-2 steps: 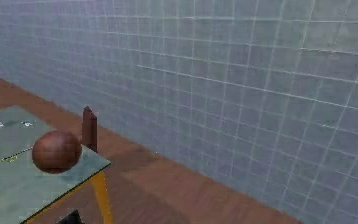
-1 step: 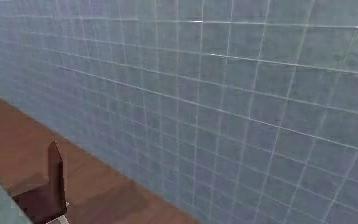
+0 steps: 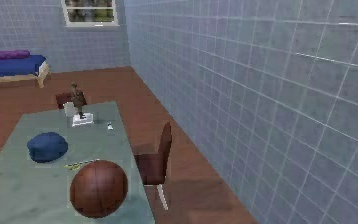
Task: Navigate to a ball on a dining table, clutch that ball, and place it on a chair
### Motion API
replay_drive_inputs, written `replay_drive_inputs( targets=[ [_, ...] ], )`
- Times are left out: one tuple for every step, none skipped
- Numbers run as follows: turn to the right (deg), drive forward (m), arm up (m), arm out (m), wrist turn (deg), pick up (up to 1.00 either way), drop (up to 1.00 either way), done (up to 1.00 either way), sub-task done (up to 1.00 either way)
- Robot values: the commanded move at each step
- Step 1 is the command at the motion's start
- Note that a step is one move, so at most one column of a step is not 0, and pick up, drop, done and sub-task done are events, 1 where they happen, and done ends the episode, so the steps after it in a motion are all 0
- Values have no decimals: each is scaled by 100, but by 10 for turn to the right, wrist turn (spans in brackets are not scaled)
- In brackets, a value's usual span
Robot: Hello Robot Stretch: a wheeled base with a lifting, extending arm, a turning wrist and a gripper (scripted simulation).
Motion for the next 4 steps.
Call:
replay_drive_inputs(
  targets=[
    [0,15,0,0,0,0,0,0,0],
    [-450,0,0,0,0,0,0,0,0],
    [-450,0,0,0,0,0,0,0,0],
    [-270,0,0,0,0,0,0,0,0]
  ],
)
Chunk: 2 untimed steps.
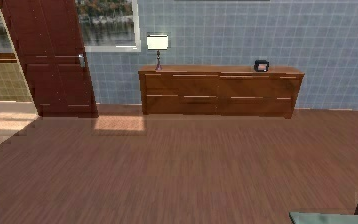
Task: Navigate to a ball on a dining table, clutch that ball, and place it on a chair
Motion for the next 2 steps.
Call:
replay_drive_inputs(
  targets=[
    [0,0,50,0,0,0,0,0,0],
    [0,0,34,0,0,0,0,0,0]
  ],
)
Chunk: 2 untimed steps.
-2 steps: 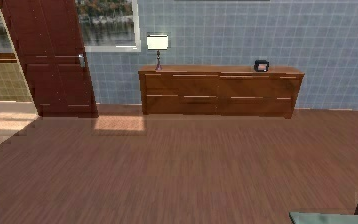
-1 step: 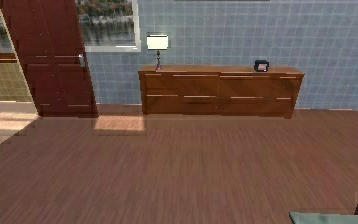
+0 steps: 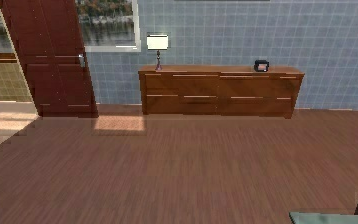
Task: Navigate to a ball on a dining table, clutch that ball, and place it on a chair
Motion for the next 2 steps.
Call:
replay_drive_inputs(
  targets=[
    [0,0,0,20,0,0,0,0,0],
    [0,0,0,0,450,0,0,0,0]
  ],
)
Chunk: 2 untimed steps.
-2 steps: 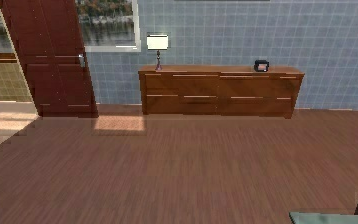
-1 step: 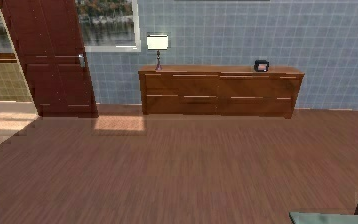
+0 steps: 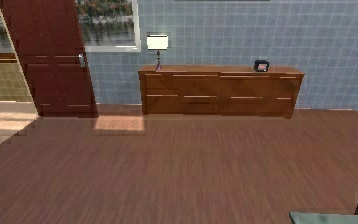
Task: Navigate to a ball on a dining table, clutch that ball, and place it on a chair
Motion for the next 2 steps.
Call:
replay_drive_inputs(
  targets=[
    [0,0,0,0,450,0,0,0,0],
    [0,0,0,0,450,0,0,0,0]
  ],
)
